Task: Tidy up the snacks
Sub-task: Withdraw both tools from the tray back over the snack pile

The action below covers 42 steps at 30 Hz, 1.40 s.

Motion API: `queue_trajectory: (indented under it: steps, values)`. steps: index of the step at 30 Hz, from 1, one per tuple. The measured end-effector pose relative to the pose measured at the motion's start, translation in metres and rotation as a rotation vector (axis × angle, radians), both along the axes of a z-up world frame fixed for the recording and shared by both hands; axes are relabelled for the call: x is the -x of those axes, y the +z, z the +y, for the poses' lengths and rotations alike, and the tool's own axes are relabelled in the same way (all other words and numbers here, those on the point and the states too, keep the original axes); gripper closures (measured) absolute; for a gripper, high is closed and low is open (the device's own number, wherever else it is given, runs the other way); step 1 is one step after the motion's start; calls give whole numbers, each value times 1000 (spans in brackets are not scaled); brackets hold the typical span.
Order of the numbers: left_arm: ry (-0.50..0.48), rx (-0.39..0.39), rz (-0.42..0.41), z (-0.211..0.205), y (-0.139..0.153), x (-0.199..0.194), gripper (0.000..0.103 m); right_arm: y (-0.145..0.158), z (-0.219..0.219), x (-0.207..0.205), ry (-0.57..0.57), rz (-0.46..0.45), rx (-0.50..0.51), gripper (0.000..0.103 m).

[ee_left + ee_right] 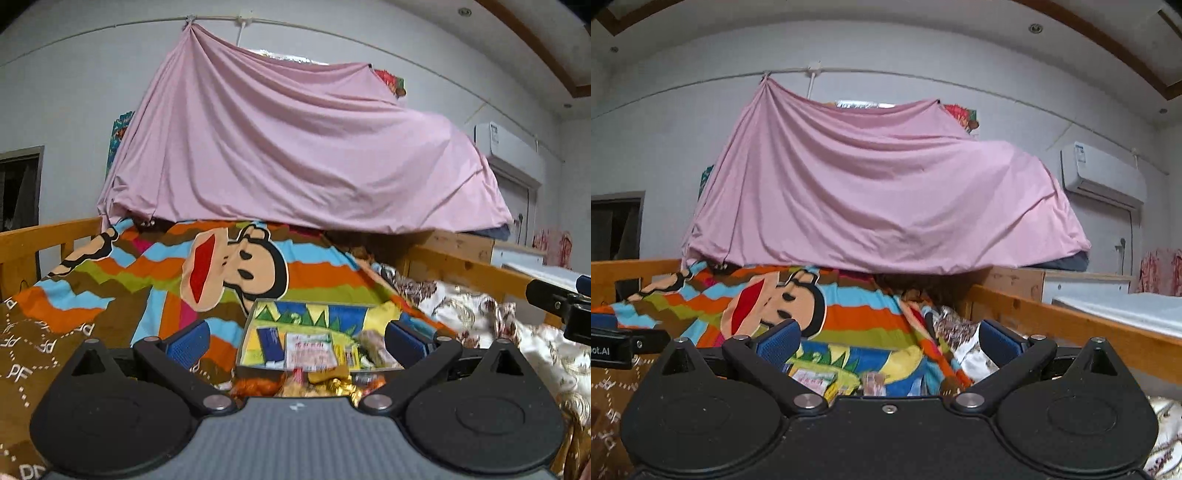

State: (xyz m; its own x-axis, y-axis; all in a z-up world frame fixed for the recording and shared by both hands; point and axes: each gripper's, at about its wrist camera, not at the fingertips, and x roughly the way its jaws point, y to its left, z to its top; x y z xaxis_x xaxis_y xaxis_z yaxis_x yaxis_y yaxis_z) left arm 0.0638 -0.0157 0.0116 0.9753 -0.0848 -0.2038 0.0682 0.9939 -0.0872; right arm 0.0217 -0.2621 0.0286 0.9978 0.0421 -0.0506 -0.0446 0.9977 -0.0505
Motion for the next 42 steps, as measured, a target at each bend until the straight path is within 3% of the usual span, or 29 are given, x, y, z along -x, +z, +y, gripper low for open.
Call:
queue_trajectory:
  steps: [17,29,42]
  values:
    - [-3,-127,137,-14,-20,4,0,-26,12,-11,43,206,-27,1]
    - [12,-172,240,-17,-31,-9,0,-41,14,-30,29,337,-33,1]
    - [51,-182,321,-14,-38,-19,0,-49,18,-39,48,405,-17,1]
